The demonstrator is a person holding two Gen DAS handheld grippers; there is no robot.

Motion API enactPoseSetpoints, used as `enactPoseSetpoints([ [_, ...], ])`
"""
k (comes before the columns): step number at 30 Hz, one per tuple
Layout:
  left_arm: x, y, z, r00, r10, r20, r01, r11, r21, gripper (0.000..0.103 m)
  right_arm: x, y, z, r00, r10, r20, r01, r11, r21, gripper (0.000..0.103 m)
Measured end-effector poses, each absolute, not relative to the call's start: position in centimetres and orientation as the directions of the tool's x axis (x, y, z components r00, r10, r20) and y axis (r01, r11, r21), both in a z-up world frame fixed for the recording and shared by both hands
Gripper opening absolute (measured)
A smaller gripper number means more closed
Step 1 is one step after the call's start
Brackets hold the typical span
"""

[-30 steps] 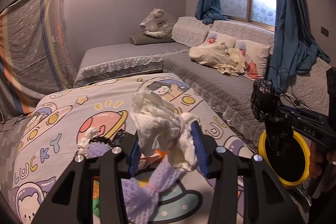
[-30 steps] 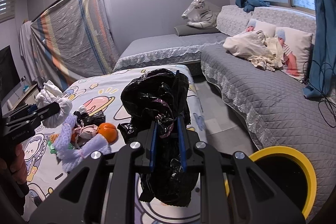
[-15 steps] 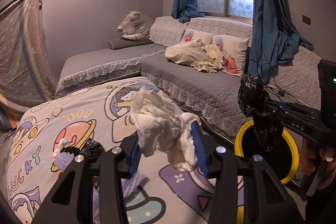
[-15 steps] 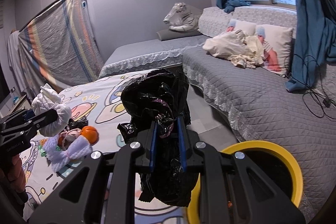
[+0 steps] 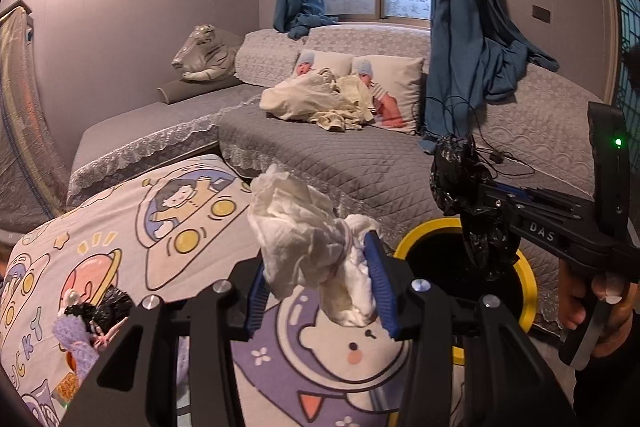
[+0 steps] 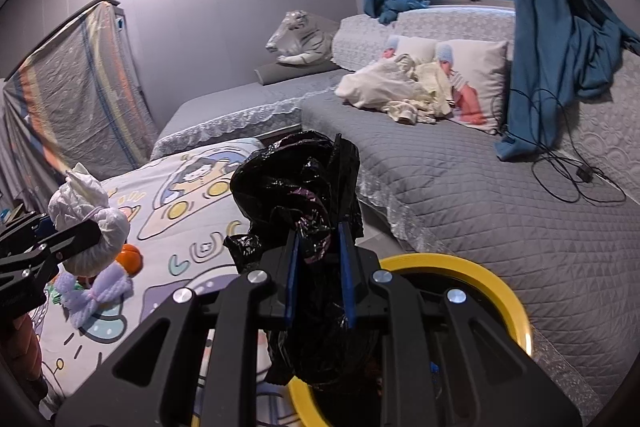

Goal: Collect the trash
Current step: 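Carry the white tissues and black bag with both grippers over the yellow bin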

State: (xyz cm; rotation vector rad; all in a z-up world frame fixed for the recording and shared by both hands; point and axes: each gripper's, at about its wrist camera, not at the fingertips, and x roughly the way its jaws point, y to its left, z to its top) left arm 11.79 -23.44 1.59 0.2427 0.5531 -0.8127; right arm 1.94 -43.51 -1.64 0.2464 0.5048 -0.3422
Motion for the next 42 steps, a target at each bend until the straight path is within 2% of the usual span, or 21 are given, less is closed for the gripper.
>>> enactPoseSetpoints([
  [15, 9.1, -30.5, 0.5, 0.462, -0.667, -0.584, 0.831, 0.556, 0.022, 0.042, -2.2, -47.7, -2.9, 0.766, -0.358, -0.534, 0.500, 0.853, 0.146, 0.017],
  [42, 8.0, -37.4, -3.6, 0.363, -0.654, -0.664, 0.877, 0.481, 0.005, 0.042, -2.8, -51.6, -6.4, 0.674, -0.391, -0.627, 0.601, 0.784, 0.156, 0.018],
])
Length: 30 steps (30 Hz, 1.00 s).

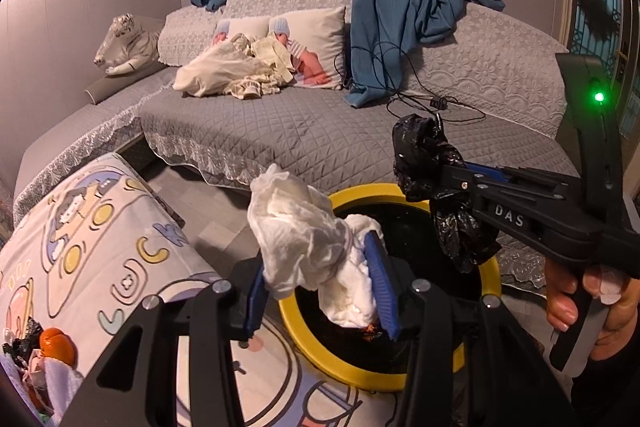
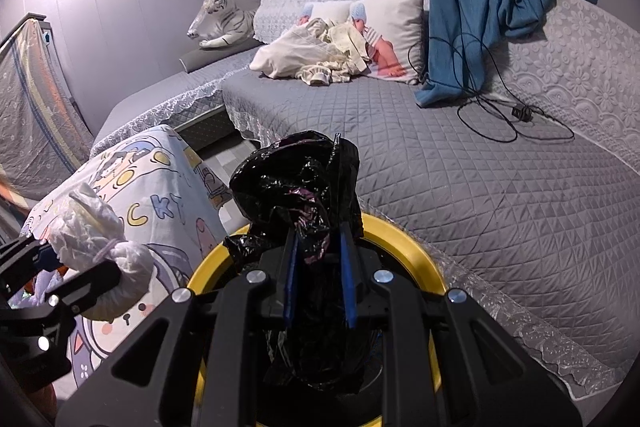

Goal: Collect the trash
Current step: 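Carry the white tissues and black bag with both grippers over the yellow bin, then open both grippers to drop the tissues and black bag into the bin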

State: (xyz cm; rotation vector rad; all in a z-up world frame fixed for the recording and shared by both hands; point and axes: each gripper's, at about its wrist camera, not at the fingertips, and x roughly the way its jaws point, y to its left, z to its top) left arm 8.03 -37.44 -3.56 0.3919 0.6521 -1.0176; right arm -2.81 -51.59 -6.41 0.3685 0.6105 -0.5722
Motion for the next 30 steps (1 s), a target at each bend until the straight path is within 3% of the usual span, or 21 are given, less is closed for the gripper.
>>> enactPoseSetpoints([
  [13, 9.0, -40.6, -6.6, 0.295, -0.613, -0.733, 0.893, 0.450, -0.016, 0.042, -2.4, -52.9, -8.0, 0.630, -0.372, -0.682, 0.630, 0.758, 0.169, 0.018],
  [21, 10.6, -41.1, -7.2, 0.207, -0.627, -0.751, 0.884, 0.448, -0.130, 0.047, -2.5, -52.7, -7.6, 0.623, -0.383, -0.682, 0.635, 0.756, 0.156, 0.019],
  [25, 11.1, -40.8, -7.5, 0.207, -0.627, -0.751, 0.875, 0.462, -0.145, 0.057, -2.9, -53.2, -7.6, 0.613, -0.389, -0.688, 0.653, 0.740, 0.164, 0.028],
  [26, 11.2, -40.8, -7.5, 0.208, -0.626, -0.752, 0.873, 0.466, -0.147, 0.065, -3.0, -53.4, -7.6, 0.611, -0.390, -0.689, 0.657, 0.735, 0.167, 0.029],
  [27, 11.3, -40.7, -7.5, 0.206, -0.630, -0.749, 0.870, 0.468, -0.155, 0.069, -3.1, -53.5, -7.6, 0.611, -0.389, -0.689, 0.661, 0.729, 0.175, 0.037],
  [28, 11.4, -40.7, -7.5, 0.205, -0.632, -0.747, 0.869, 0.469, -0.159, 0.071, -3.3, -53.6, -7.6, 0.613, -0.388, -0.688, 0.665, 0.723, 0.185, 0.045],
  [30, 11.5, -40.5, -7.4, 0.207, -0.632, -0.747, 0.865, 0.475, -0.162, 0.073, -3.5, -53.8, -7.5, 0.613, -0.392, -0.686, 0.671, 0.716, 0.191, 0.046],
])
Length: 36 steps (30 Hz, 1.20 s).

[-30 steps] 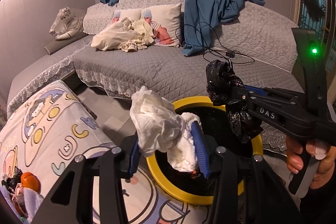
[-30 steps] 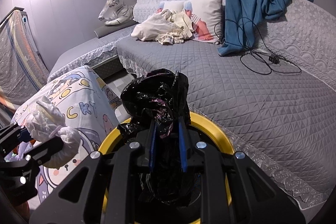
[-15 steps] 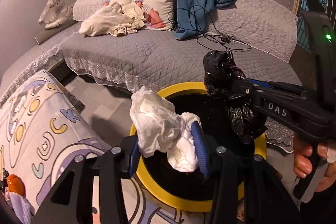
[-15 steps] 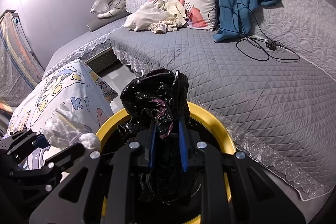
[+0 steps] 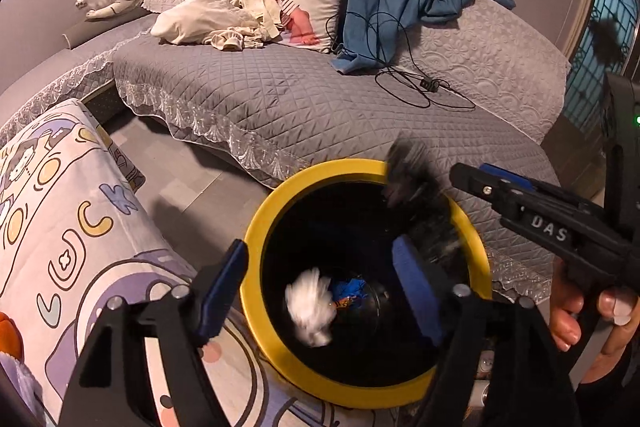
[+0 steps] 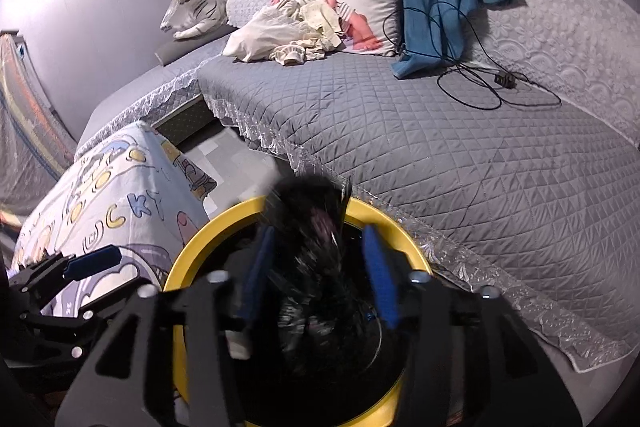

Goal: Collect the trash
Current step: 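Open both grippers to drop the tissues and black bag into the bin, then move both open grippers from the bin back over the trash on the bed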

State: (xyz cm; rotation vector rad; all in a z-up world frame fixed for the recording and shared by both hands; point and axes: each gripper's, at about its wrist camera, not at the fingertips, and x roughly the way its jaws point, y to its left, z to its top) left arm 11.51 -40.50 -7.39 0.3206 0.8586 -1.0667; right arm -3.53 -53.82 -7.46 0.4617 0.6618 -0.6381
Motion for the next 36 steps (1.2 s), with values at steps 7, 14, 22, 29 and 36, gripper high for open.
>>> enactPoseSetpoints([
  [7, 12.9, -38.8, -6.6, 0.236, -0.636, -0.735, 0.836, 0.519, -0.180, 0.073, -4.2, -53.7, -6.5, 0.625, -0.409, -0.666, 0.677, 0.708, 0.200, 0.047],
  [14, 15.0, -34.8, -4.3, 0.333, -0.630, -0.701, 0.785, 0.597, -0.164, 0.073, -3.2, -51.9, -4.9, 0.663, -0.393, -0.637, 0.632, 0.751, 0.194, 0.047],
  [22, 16.7, -28.1, -1.7, 0.459, -0.592, -0.662, 0.715, 0.689, -0.120, 0.073, 0.0, -47.7, -3.3, 0.727, -0.326, -0.605, 0.527, 0.829, 0.186, 0.052],
  [29, 18.1, -21.7, 0.1, 0.549, -0.544, -0.635, 0.644, 0.759, -0.094, 0.079, 3.4, -43.3, -2.1, 0.774, -0.240, -0.586, 0.414, 0.892, 0.182, 0.052],
  [36, 19.2, -14.2, 1.3, 0.643, -0.474, -0.602, 0.541, 0.837, -0.081, 0.085, 6.6, -38.7, -1.3, 0.801, -0.148, -0.579, 0.298, 0.939, 0.172, 0.054],
])
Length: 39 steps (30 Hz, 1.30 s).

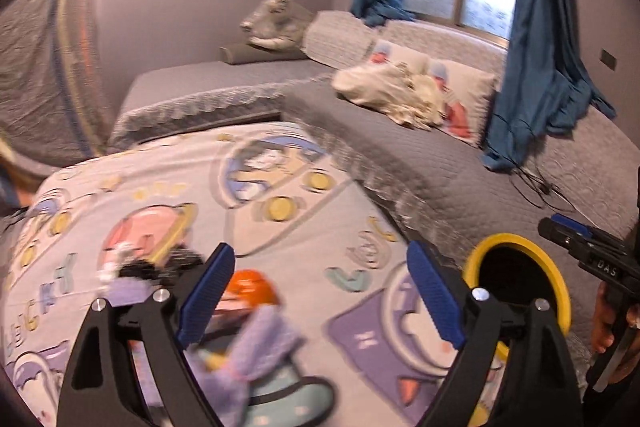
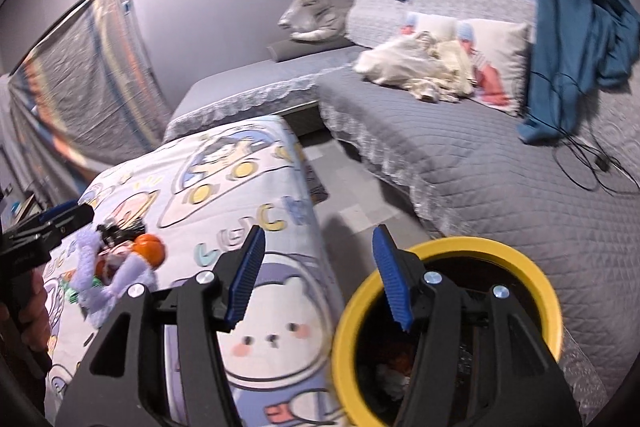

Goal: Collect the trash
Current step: 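Move both open grippers from the bin back over the trash on the bed, then grasp the green snack wrapper with the left gripper while the right gripper grasps the purple foam net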

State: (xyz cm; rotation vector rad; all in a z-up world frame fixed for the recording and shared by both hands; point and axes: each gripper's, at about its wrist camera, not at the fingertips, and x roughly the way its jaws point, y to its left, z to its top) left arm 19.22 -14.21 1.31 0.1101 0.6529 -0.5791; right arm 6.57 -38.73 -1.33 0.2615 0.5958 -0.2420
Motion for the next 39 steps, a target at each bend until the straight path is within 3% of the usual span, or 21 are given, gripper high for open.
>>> enactPoseSetpoints([
  [3, 19.7, -10.9, 1.4, 0.681, -0.430, -0.593, 0.482, 0.872, -0.079, 0.087, 7.8, -36.7, -1.5, 0.805, -0.105, -0.584, 0.246, 0.955, 0.166, 0.058],
  [18, 20.1, 0.2, -1.5, 0.746, -0.288, -0.600, 0.294, 0.952, -0.091, 0.087, 14.0, -26.3, -4.7, 0.748, 0.114, -0.654, 0.016, 0.982, 0.189, 0.058],
  [39, 20.2, 5.6, -8.0, 0.685, -0.263, -0.679, 0.225, 0.963, -0.146, 0.087, 19.2, -19.8, -9.7, 0.625, 0.209, -0.752, -0.060, 0.973, 0.221, 0.058],
])
